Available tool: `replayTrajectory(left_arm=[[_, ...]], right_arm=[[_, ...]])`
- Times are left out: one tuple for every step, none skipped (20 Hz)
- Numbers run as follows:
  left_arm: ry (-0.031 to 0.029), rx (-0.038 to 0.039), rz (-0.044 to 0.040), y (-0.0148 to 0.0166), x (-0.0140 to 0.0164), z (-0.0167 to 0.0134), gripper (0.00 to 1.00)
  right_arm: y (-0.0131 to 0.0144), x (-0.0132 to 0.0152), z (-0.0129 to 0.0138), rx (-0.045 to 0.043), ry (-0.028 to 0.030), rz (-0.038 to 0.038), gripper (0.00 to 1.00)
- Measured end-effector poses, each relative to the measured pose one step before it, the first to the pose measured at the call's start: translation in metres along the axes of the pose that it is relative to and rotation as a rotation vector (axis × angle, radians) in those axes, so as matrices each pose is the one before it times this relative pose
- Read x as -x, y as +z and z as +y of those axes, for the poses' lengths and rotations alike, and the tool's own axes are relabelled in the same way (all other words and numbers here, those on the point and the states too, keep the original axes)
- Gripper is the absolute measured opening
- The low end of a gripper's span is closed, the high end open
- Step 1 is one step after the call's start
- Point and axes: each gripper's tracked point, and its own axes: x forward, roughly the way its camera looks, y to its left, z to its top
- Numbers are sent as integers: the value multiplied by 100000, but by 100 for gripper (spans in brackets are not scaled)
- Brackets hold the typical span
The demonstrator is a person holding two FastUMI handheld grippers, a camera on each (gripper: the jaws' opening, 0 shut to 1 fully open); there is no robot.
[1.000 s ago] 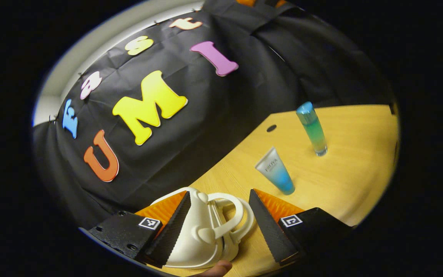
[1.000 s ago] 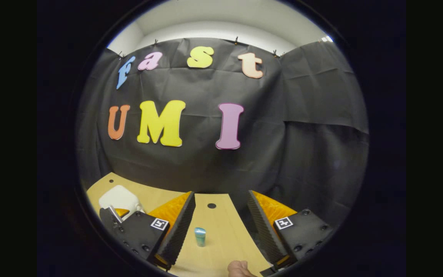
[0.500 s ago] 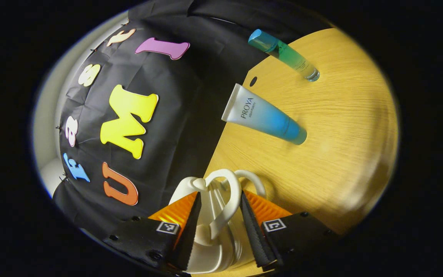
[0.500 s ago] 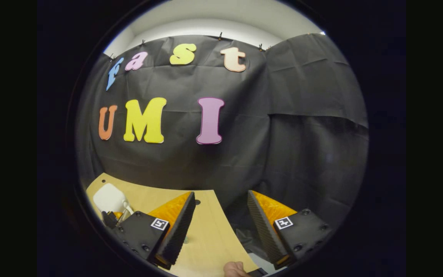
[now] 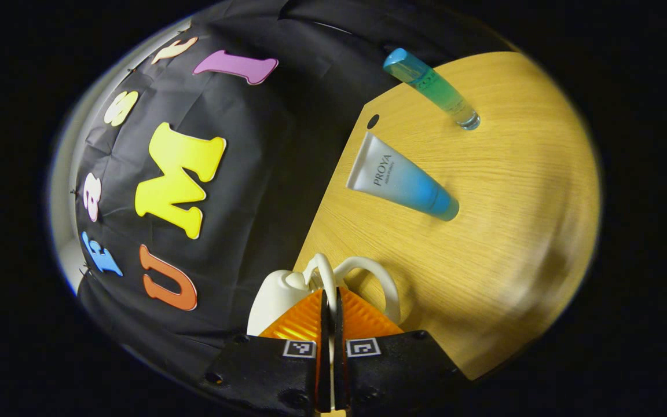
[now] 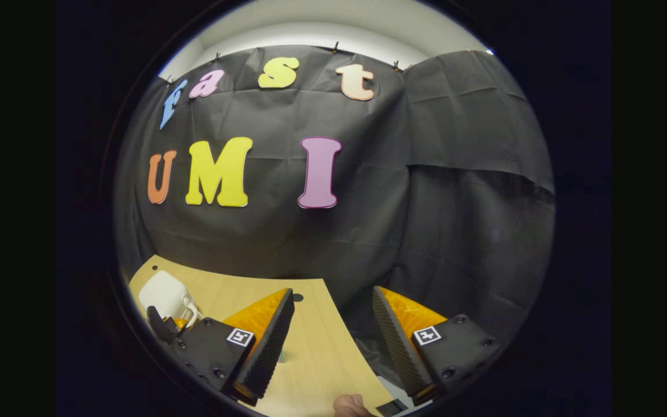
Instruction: First open the suitcase, pack the skin care products into it, and then close the suitcase.
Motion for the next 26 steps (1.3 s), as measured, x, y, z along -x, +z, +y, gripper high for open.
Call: replayTrajectory(left_arm=[[-556, 4197, 241, 229, 209, 918, 3], [-762, 3986, -696, 448, 341, 801, 3], [62, 3547, -951, 546, 359, 1189, 3], [-113, 3813, -1049, 408, 566, 1284, 3], [-428, 4264, -282, 313, 311, 1439, 3], [-266, 4508, -501, 171, 513, 1416, 3], [167, 3845, -164, 183, 400, 1658, 3], [797, 4551, -669, 155, 536, 1873, 3], [649, 3085, -1045, 193, 366, 1885, 3], [701, 2595, -1008, 153, 201, 2049, 3], [397, 2326, -733, -17, 85, 1933, 3], [-247, 3627, -648, -226, 188, 1761, 3], [279, 4035, 28, -311, 123, 1828, 3], [623, 3647, 294, -388, 62, 1831, 3], [951, 3386, -162, -420, 451, 1933, 3], [909, 2894, 194, -502, 390, 1829, 3], [577, 2598, -44, -482, 167, 1639, 3], [557, 2007, -9, -699, -9, 1840, 3], [1112, 822, 459, -945, -147, 1637, 2], [1363, 739, 1208, -1301, -306, 1561, 2], [1191, 758, 774, -1201, -266, 1564, 3], [1270, 870, 1926, -1310, -297, 1800, 3], [758, 1236, 1470, -1410, -414, 1494, 3], [190, 1516, 1979, -1549, -374, 1012, 3], [79, 811, 1335, -1225, -365, 913, 2], [-248, 264, 1157, -1315, -550, 948, 3]], right_arm=[[89, -122, 424, -275, -180, 356, 81], [45, -143, 495, -258, -219, 238, 81], [140, -131, 506, -139, -35, 219, 81], [4, -38, 596, -71, -214, 182, 81], [131, -128, 586, 105, -147, 123, 81], [113, -78, 711, 1, 63, -18, 81], [288, -23, 816, 46, 117, -219, 81], [102, -109, 869, 332, 154, -39, 82], [131, -59, 997, 344, 440, 73, 82], [-15, -21, 1181, 459, 884, 264, 82], [40, 50, 1230, 757, 1224, 577, 81], [-9, 98, 1262, 931, 1194, 455, 82], [94, 0, 1240, 828, 867, 365, 82], [-30, -44, 1217, 737, 1022, 296, 82], [168, 22, 1277, 538, 803, 251, 81], [198, -24, 1101, 408, 816, 175, 82], [144, -51, 1245, 96, 962, 472, 81], [-97, -90, 1258, -326, 746, 641, 82], [-23, -116, 1181, -524, 646, 885, 82], [-107, -126, 1073, -573, 762, 693, 81], [-19, -77, 1016, -212, 258, 590, 81], [-170, -223, 884, -105, 148, 591, 81], [-5, -63, 806, -264, 401, 447, 81], [-145, -31, 868, -164, 321, 419, 81], [-115, 30, 765, 200, 425, 550, 81], [-181, 62, 704, 474, 501, 561, 81]])
